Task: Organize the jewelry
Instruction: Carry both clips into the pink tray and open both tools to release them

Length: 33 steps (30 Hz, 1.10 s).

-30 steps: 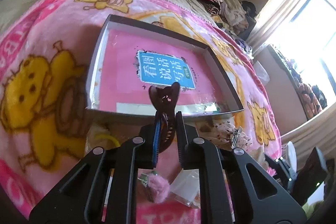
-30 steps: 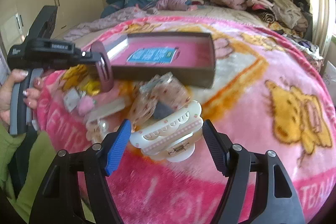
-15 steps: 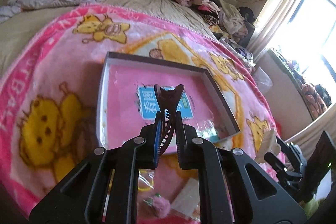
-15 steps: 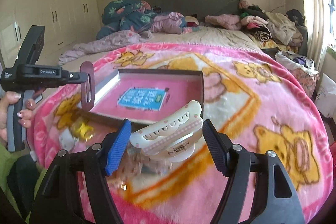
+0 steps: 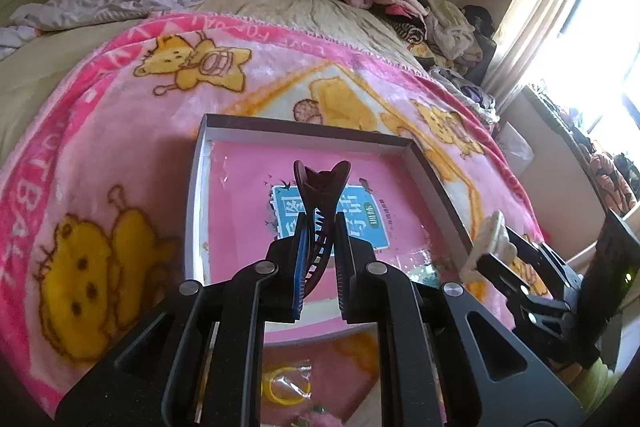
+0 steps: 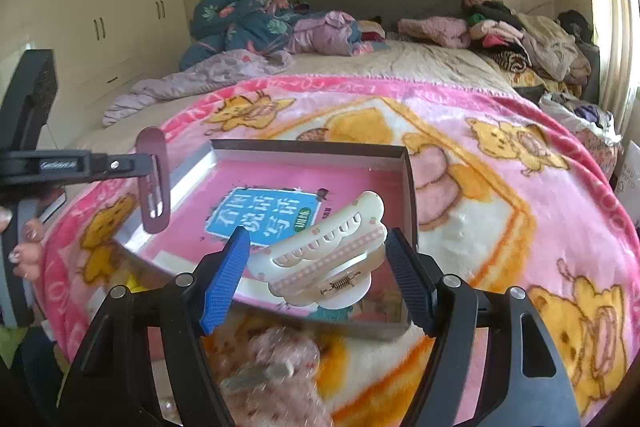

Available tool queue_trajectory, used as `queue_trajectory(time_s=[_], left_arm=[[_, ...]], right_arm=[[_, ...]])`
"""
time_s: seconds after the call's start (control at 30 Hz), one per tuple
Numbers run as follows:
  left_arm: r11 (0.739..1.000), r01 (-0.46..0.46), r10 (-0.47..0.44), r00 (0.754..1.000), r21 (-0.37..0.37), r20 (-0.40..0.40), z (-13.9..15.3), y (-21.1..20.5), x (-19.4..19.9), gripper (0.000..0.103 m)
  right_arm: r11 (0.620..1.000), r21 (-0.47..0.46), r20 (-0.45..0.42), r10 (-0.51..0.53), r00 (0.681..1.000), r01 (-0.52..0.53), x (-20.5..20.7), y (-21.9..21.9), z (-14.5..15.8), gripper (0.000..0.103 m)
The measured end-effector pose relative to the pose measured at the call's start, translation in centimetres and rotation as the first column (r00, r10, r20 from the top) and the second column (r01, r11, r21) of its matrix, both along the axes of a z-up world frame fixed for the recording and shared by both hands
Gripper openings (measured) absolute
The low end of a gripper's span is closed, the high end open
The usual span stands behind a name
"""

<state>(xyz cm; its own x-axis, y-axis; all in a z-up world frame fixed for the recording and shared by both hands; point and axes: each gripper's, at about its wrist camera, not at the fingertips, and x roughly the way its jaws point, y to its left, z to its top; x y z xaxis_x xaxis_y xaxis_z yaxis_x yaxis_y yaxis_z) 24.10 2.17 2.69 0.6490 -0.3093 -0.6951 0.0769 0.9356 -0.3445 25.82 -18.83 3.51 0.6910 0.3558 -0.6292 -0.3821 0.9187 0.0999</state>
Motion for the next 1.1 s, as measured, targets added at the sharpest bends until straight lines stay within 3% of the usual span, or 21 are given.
queue_trajectory(time_s=[0.27, 0.47, 0.7, 1.1], left_arm=[[1.000, 0.018, -0.018, 1.000, 0.001, -0.026, -1.9, -0.8, 1.1, 0.006], [0.998, 0.022, -0.020, 0.999, 0.058, -0.036, -2.9, -1.7, 1.6, 0.006], [0.997, 0.026, -0.022, 0.998, 0.076, -0.054, -4.0, -2.2, 2.1, 0.006], [0.995, 0.055, -0.047, 0.994, 0.082, -0.094, -5.9, -3.9, 2.2, 0.006]], right_arm=[[1.000, -0.009, -0.070, -0.007, 0.997, 0.007, 3.6, 0.2, -2.3, 0.069], [1.000, -0.021, -0.115, -0.012, 0.993, 0.010, 5.3, 0.2, -4.0, 0.069], [1.000, -0.018, -0.159, -0.006, 0.987, 0.003, 5.9, 0.0, -5.4, 0.069], [1.000, -0.010, -0.151, 0.003, 0.989, -0.005, 4.6, -0.5, -4.8, 0.071]])
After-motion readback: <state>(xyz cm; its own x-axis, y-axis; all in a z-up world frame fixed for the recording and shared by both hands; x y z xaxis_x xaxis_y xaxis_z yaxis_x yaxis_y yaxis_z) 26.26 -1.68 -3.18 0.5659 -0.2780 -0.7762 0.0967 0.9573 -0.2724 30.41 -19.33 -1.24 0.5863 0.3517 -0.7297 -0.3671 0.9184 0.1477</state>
